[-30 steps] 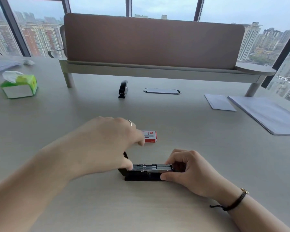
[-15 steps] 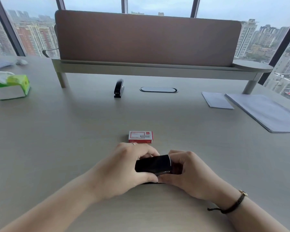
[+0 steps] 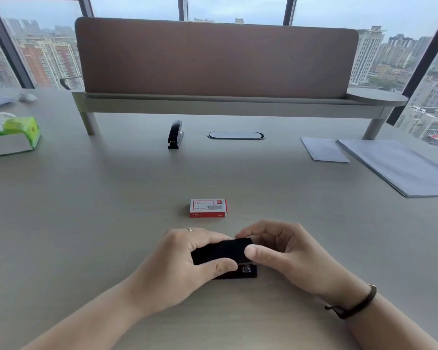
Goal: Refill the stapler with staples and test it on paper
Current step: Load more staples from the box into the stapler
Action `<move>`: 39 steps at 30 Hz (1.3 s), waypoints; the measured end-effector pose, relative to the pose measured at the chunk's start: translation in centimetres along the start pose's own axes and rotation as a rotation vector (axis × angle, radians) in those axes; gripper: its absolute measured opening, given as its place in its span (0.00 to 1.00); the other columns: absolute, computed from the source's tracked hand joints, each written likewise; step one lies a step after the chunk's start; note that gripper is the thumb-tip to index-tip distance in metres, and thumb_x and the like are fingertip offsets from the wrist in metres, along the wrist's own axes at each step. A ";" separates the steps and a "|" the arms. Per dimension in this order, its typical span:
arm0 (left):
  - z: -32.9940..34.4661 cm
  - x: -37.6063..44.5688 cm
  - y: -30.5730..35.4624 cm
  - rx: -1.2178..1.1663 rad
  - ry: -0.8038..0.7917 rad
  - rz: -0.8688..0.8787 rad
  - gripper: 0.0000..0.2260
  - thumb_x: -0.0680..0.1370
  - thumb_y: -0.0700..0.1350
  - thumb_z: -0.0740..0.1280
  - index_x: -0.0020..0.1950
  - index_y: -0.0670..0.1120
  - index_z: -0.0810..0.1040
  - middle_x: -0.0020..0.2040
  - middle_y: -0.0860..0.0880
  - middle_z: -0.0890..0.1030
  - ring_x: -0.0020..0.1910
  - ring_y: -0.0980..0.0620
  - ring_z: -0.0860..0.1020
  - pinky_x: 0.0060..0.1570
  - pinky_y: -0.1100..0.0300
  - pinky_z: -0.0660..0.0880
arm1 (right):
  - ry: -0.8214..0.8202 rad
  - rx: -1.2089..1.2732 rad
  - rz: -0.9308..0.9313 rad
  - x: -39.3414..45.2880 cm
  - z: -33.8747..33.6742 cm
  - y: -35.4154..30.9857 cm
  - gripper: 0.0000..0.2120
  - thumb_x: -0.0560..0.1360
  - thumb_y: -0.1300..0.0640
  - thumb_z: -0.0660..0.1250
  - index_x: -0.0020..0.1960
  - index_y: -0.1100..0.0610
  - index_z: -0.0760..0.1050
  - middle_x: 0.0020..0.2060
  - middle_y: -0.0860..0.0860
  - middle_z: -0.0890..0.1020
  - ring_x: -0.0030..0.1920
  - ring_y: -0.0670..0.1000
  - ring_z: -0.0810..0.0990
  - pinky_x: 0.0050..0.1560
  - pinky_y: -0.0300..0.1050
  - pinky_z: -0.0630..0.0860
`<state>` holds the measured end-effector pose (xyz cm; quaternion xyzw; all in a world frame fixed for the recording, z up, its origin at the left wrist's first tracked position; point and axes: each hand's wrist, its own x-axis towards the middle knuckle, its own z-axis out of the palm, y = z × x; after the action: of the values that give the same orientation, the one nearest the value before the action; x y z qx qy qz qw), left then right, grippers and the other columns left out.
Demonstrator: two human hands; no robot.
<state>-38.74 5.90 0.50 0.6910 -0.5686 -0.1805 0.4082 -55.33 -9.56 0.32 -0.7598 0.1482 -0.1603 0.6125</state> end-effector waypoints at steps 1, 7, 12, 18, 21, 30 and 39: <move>0.0 0.0 0.0 0.001 0.001 0.003 0.13 0.72 0.56 0.74 0.55 0.58 0.84 0.46 0.61 0.85 0.48 0.59 0.82 0.49 0.62 0.77 | 0.011 0.004 -0.001 0.0 -0.1 0.0 0.10 0.74 0.54 0.73 0.52 0.57 0.83 0.43 0.56 0.88 0.43 0.54 0.85 0.48 0.50 0.80; 0.3 0.2 0.0 0.076 -0.037 0.012 0.10 0.72 0.55 0.74 0.54 0.58 0.84 0.42 0.58 0.84 0.43 0.58 0.80 0.41 0.66 0.73 | 0.043 -0.037 0.047 0.2 -0.1 0.3 0.06 0.71 0.56 0.73 0.47 0.56 0.84 0.42 0.58 0.88 0.42 0.53 0.85 0.47 0.52 0.80; 0.2 0.1 -0.1 0.096 -0.052 0.034 0.10 0.73 0.55 0.74 0.54 0.58 0.83 0.41 0.57 0.82 0.43 0.57 0.79 0.41 0.63 0.74 | 0.039 -0.066 0.041 0.3 0.0 0.3 0.06 0.72 0.57 0.72 0.47 0.57 0.84 0.42 0.57 0.88 0.42 0.53 0.85 0.48 0.53 0.80; 0.1 0.0 0.0 0.029 -0.019 0.023 0.10 0.73 0.55 0.74 0.53 0.59 0.83 0.42 0.56 0.84 0.44 0.55 0.81 0.42 0.63 0.75 | 0.049 -0.057 0.022 0.3 0.0 0.2 0.11 0.72 0.51 0.72 0.49 0.57 0.83 0.43 0.61 0.87 0.43 0.55 0.85 0.51 0.62 0.79; 0.2 0.0 -0.1 0.038 -0.006 0.028 0.10 0.73 0.55 0.74 0.53 0.58 0.84 0.43 0.58 0.84 0.44 0.57 0.81 0.43 0.64 0.75 | 0.046 -0.059 0.021 0.3 0.0 0.2 0.11 0.72 0.51 0.71 0.49 0.57 0.83 0.43 0.62 0.87 0.43 0.56 0.84 0.51 0.64 0.79; 0.0 0.4 -0.5 0.003 -0.011 0.001 0.14 0.71 0.60 0.73 0.55 0.59 0.84 0.47 0.62 0.85 0.49 0.59 0.82 0.48 0.62 0.78 | 0.067 -0.041 0.013 0.3 -0.1 0.6 0.11 0.72 0.50 0.72 0.49 0.56 0.83 0.42 0.60 0.87 0.40 0.53 0.83 0.45 0.51 0.79; -1.7 8.8 2.4 -0.195 0.131 -0.044 0.05 0.75 0.51 0.72 0.46 0.51 0.86 0.42 0.48 0.87 0.41 0.50 0.85 0.47 0.55 0.81 | 0.365 -0.053 -0.064 1.6 -4.8 -2.5 0.01 0.73 0.59 0.74 0.45 0.56 0.84 0.39 0.61 0.86 0.31 0.49 0.80 0.34 0.41 0.76</move>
<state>-36.51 -1.79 5.31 0.6708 -0.5050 -0.1982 0.5057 -55.85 -13.96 3.84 -0.7383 0.2367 -0.3111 0.5497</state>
